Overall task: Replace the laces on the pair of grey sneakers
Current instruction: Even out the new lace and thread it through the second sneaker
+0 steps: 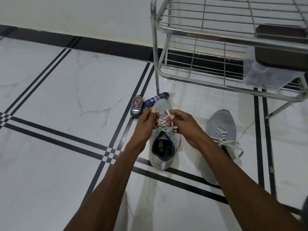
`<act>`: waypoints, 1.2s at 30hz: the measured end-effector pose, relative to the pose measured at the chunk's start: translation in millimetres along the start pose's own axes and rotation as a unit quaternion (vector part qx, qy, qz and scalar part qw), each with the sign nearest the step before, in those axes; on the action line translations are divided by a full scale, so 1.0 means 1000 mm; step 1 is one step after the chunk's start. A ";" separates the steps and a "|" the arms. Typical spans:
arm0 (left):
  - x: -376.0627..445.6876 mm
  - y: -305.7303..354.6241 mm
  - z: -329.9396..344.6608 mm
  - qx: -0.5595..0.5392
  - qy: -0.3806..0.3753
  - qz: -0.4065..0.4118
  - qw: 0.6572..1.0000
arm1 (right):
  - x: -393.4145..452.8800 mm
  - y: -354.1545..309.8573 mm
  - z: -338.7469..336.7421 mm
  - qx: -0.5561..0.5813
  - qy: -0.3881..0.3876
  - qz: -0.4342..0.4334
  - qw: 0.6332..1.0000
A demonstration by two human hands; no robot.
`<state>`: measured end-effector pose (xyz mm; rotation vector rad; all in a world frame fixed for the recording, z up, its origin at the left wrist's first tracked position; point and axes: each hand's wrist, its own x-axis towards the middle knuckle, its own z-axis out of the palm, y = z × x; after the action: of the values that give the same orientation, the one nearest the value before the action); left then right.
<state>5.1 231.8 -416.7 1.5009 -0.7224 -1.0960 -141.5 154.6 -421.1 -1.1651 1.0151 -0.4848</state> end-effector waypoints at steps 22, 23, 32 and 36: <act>0.000 -0.006 -0.005 0.170 -0.083 0.100 0.977 | 0.003 -0.005 -0.002 0.017 -0.042 -0.008 0.999; 0.002 -0.006 -0.005 0.177 -0.078 0.100 0.976 | 0.004 -0.008 -0.004 0.008 -0.065 -0.015 0.998; 0.004 -0.010 -0.006 0.123 -0.063 0.032 0.990 | 0.004 -0.007 0.008 0.116 0.044 0.011 0.992; 0.007 -0.017 -0.012 0.079 -0.022 -0.033 0.996 | 0.004 -0.002 -0.001 -0.054 -0.015 -0.046 0.997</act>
<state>17.0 234.2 -435.5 1.6493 -0.8098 -1.1462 -140.4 150.6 -420.9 -1.3161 0.9736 -0.4885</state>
